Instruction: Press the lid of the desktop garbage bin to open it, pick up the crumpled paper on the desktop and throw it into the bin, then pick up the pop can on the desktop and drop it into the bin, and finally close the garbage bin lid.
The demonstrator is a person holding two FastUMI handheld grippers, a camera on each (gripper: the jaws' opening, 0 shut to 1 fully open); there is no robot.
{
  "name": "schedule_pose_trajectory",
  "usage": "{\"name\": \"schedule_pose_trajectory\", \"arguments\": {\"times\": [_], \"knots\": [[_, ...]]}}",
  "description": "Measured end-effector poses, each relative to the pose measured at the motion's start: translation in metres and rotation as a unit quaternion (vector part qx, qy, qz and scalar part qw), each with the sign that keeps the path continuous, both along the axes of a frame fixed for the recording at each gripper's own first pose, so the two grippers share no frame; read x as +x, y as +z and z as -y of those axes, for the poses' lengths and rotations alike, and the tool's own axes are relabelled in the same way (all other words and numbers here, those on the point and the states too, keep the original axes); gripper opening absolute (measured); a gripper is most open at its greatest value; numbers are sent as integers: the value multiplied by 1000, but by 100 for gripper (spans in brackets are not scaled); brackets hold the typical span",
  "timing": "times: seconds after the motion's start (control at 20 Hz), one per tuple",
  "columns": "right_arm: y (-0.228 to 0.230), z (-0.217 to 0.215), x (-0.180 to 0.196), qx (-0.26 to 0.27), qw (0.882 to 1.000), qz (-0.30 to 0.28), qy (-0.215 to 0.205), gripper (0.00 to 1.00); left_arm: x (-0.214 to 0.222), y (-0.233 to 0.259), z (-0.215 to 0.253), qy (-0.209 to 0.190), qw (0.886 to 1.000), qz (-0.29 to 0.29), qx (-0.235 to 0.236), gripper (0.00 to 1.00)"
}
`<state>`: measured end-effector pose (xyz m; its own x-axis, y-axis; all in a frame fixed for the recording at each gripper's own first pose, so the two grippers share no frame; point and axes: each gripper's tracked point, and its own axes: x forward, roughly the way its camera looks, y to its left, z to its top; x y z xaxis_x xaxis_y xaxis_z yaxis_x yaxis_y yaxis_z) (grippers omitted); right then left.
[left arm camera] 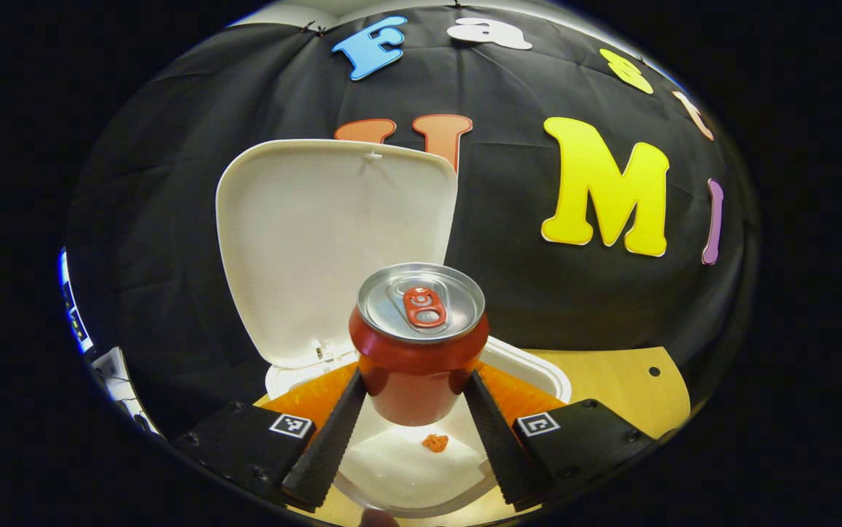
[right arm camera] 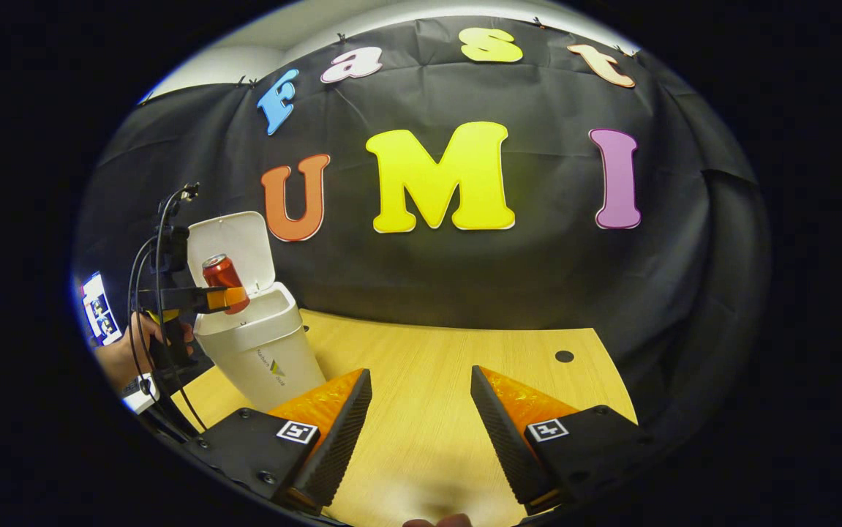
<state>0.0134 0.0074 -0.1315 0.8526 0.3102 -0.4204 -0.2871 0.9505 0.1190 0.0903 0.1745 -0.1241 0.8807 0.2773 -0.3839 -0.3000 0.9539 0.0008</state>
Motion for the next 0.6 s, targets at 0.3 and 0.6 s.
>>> {"name": "schedule_pose_trajectory", "arguments": {"times": [0.3,0.6], "knots": [[-2,1,0,-1,1000,-1,0,88,-1,8,1,3,1000,9,13,88],[-2,0,-2,9,1000,-4,4,88,-14,46,12,52,997,47,34,95]]}}
